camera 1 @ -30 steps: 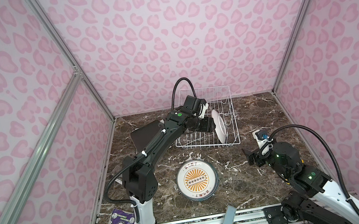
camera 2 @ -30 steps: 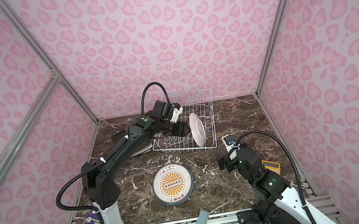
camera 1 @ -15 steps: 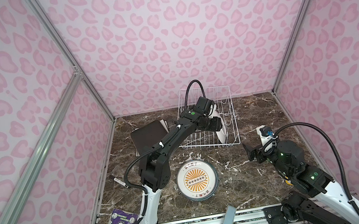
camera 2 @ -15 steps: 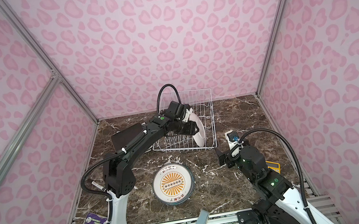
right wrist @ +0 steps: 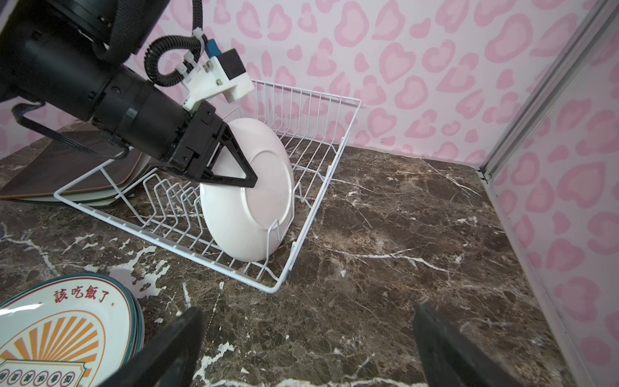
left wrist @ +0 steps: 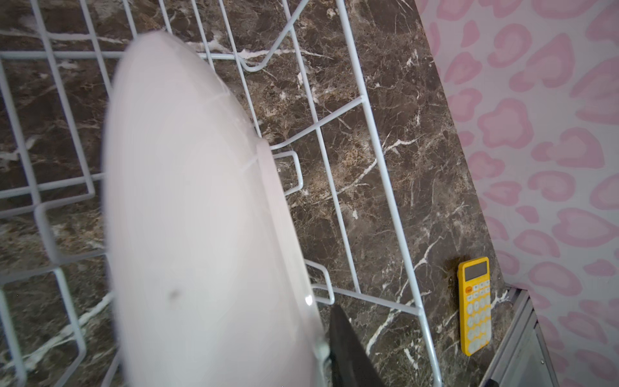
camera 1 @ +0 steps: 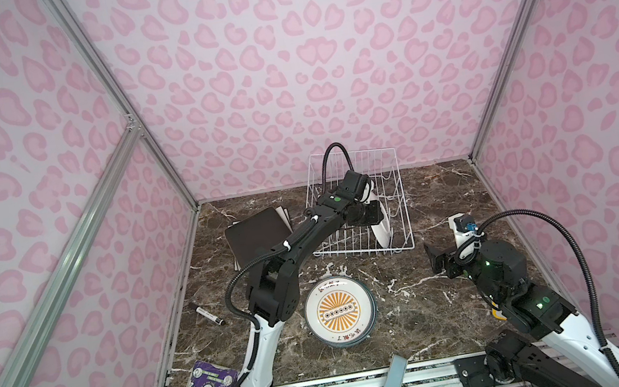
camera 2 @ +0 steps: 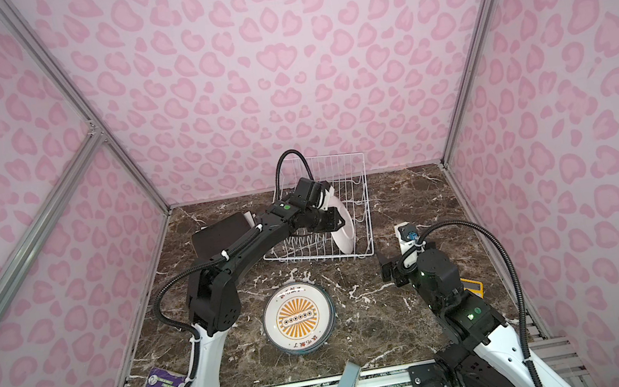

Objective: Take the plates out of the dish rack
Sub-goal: 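Reach the left gripper toward the white rack plate while the right gripper withdraws, then grasp the white plate rim with the left gripper and lift it upward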

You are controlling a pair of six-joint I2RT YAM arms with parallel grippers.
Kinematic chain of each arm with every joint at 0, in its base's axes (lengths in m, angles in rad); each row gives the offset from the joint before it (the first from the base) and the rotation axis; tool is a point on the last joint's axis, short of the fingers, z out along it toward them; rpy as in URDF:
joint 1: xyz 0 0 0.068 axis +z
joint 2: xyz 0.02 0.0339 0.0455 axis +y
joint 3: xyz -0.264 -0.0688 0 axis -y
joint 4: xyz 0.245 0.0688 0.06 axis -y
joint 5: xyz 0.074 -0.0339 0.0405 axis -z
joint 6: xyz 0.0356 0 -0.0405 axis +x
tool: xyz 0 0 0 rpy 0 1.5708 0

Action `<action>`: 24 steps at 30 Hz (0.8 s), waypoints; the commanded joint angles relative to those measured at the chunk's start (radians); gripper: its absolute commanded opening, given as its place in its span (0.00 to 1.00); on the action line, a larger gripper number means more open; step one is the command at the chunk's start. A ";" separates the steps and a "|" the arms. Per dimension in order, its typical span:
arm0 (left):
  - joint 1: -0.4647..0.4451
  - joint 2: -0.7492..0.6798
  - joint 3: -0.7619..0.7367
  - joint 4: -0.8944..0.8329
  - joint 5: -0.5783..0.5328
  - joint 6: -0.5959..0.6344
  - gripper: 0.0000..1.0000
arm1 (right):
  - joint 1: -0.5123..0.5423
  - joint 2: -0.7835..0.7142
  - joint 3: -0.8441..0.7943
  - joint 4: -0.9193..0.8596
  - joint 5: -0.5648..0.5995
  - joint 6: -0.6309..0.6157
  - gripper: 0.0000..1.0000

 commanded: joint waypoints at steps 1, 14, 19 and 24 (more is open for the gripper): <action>0.001 0.002 -0.009 0.059 0.004 -0.044 0.29 | -0.002 -0.022 -0.017 0.029 0.000 0.020 0.99; 0.001 -0.027 -0.102 0.207 0.031 -0.215 0.03 | -0.040 -0.058 -0.050 0.016 -0.026 0.001 0.99; 0.001 0.001 -0.084 0.256 0.057 -0.279 0.03 | -0.054 -0.071 -0.057 0.009 -0.037 -0.018 0.99; -0.002 0.001 -0.084 0.289 0.026 -0.311 0.03 | -0.080 -0.070 -0.055 0.016 -0.059 -0.030 0.99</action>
